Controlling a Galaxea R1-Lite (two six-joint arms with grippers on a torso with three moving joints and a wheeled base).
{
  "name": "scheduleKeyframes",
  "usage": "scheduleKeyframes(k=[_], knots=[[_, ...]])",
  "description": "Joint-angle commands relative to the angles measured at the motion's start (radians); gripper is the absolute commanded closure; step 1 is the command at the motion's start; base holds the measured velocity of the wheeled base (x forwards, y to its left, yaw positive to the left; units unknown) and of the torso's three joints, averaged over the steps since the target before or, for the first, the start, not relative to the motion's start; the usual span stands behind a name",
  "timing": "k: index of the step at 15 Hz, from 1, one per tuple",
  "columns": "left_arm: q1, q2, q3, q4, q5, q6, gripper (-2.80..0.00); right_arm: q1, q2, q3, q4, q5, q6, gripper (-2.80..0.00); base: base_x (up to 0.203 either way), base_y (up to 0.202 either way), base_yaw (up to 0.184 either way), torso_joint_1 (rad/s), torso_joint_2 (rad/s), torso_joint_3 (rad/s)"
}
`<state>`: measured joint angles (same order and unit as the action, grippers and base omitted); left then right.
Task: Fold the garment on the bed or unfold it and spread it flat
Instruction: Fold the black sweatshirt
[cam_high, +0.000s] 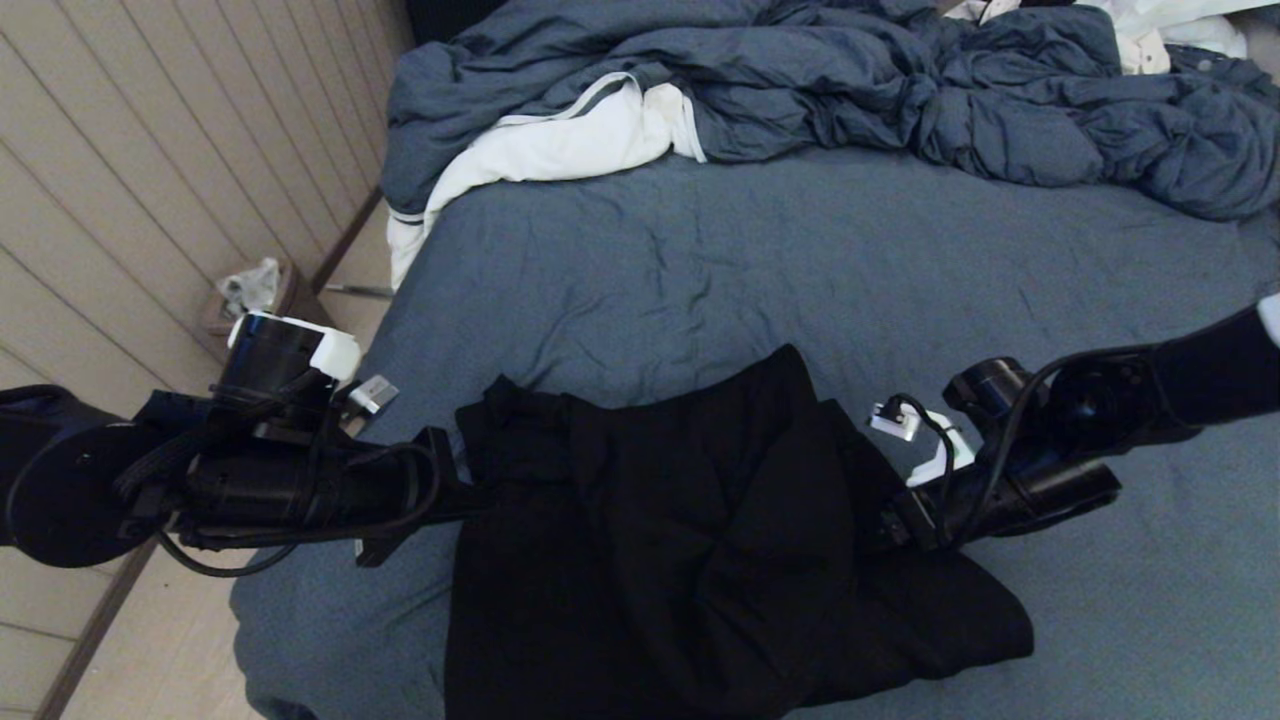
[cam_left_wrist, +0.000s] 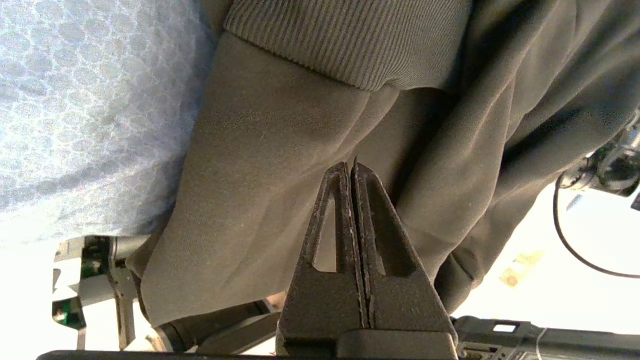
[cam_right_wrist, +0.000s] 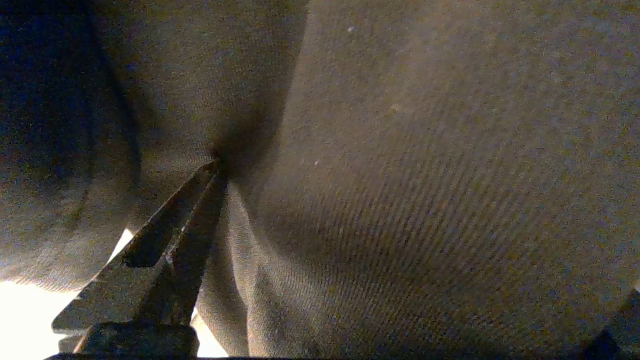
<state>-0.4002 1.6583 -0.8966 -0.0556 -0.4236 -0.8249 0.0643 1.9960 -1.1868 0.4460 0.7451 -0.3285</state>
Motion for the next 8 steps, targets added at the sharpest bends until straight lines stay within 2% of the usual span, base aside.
scheduleKeyframes(k=[1, 2, 8], knots=[[0.000, 0.001, -0.001, -0.003, -0.001, -0.005, 0.00, 0.014, 0.038, -0.008, 0.005, 0.005, 0.000, -2.80, 0.000, 0.000, 0.000, 0.000, 0.00, 0.000], [0.000, 0.001, 0.001, -0.002, 0.000, -0.005, 0.00, 0.014, 0.043, -0.003, 0.005, 0.005, 0.002, 0.00, 0.000, 0.000, 0.000, 0.000, 0.00, 0.000], [0.000, 0.006, 0.000, -0.002, 0.000, -0.005, 0.00, 0.012, 0.035, -0.014, 0.005, 0.005, 0.004, 0.00, 0.000, 0.000, 0.000, 0.000, 0.00, 0.000]])
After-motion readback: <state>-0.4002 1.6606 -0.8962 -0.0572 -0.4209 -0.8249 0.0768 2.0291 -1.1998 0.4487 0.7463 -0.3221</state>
